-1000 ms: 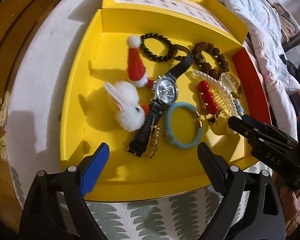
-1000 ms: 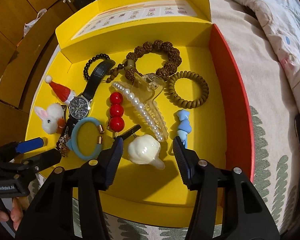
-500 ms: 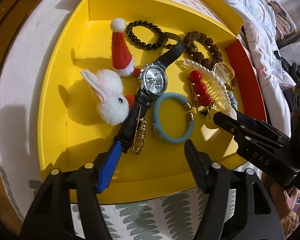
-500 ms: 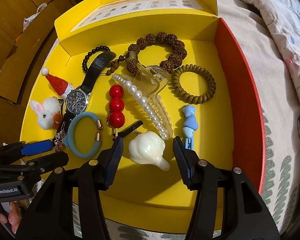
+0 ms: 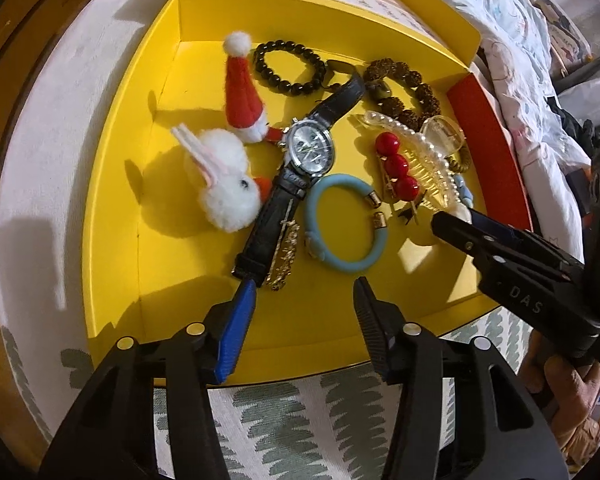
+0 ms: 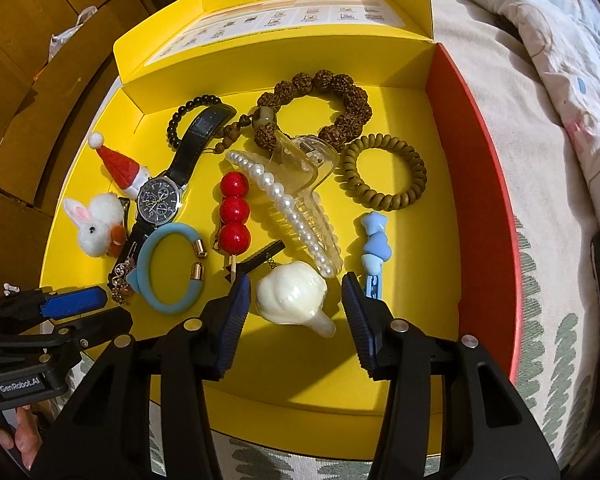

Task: Organize jewelry
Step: 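Grasp the white bulb ornament with the right tool while the left tool grasps a silver charm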

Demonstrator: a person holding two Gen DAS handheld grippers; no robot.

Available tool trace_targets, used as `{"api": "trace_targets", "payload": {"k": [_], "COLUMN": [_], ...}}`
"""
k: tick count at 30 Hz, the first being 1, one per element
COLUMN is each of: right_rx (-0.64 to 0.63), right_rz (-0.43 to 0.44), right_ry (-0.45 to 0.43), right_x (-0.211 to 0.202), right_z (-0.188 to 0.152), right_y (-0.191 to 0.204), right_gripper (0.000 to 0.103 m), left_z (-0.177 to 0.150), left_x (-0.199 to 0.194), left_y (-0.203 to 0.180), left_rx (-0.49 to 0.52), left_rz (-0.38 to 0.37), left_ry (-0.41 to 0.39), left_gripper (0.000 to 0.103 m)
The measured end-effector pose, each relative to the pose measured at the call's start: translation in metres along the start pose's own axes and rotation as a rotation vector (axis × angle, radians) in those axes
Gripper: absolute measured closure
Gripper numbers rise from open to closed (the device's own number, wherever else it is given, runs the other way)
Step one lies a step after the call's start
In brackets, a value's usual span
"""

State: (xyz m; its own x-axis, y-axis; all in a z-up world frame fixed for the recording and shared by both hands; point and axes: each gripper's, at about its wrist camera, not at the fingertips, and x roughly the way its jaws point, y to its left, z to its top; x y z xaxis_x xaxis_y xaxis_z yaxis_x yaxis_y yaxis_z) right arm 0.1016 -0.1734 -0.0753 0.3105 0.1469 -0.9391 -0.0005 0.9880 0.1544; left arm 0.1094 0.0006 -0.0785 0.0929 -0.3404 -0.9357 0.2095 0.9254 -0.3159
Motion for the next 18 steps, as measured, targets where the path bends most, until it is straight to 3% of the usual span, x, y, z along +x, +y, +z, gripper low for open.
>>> {"api": "trace_targets", "payload": {"k": [5, 18], "right_rx": [-0.002, -0.012], "right_rz": [-0.002, -0.017], "right_ry": [0.0, 0.004], "right_x": [0.0, 0.004], "right_z": [-0.001, -0.001], "right_y": [-0.002, 0.001], "right_gripper": [0.059, 0.065], "left_z": [-0.001, 0.006], "left_x": [0.001, 0.007], "left_y": [0.009, 0.016], "left_rx": [-0.029, -0.037], "left_rz": [0.02, 0.066], "left_ry": [0.005, -0.002], "left_gripper": [0.067, 0.073]}}
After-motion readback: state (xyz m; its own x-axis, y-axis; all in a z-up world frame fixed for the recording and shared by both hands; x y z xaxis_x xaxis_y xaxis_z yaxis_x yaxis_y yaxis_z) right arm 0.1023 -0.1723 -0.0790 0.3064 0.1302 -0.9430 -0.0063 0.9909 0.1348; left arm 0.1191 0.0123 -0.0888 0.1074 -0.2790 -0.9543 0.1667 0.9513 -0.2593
